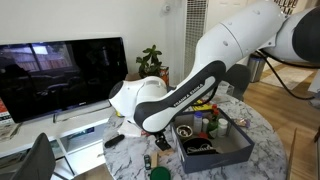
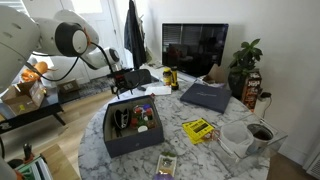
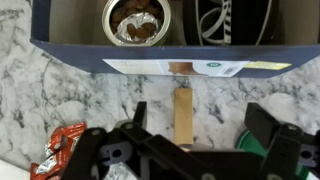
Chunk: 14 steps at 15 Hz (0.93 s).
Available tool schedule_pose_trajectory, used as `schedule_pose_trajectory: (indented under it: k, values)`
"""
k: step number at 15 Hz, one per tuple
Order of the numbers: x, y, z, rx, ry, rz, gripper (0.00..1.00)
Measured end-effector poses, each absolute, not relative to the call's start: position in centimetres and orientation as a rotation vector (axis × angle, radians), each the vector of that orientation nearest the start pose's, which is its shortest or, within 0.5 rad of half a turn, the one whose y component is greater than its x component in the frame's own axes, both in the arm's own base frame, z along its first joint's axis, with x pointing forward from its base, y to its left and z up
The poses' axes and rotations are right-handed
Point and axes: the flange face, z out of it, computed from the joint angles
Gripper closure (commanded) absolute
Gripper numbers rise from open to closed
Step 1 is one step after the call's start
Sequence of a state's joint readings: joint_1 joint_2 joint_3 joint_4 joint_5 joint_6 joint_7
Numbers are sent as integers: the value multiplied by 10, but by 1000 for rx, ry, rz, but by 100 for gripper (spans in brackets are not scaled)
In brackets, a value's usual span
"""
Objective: Put the small wooden block into the plastic jar
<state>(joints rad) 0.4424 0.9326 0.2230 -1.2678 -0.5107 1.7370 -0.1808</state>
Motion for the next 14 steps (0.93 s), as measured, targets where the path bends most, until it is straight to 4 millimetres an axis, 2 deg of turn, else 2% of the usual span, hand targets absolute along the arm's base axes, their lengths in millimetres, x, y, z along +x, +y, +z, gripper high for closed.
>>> schedule_pose_trajectory:
  k: [2, 5, 6, 8, 9, 10, 11, 14]
  values:
    - [603, 368, 166, -3035, -1632, 528, 0]
    - [609, 355, 140, -3009, -1590, 432, 5]
    - [609, 349, 130, -3003, -1572, 428, 14]
    - [608, 337, 113, -2997, -1543, 427, 26]
    - [606, 333, 107, -2994, -1532, 428, 42]
    - [604, 330, 101, -2990, -1524, 429, 40]
    - [602, 329, 97, -2985, -1520, 427, 52]
    - [594, 333, 91, -2964, -1524, 409, 78]
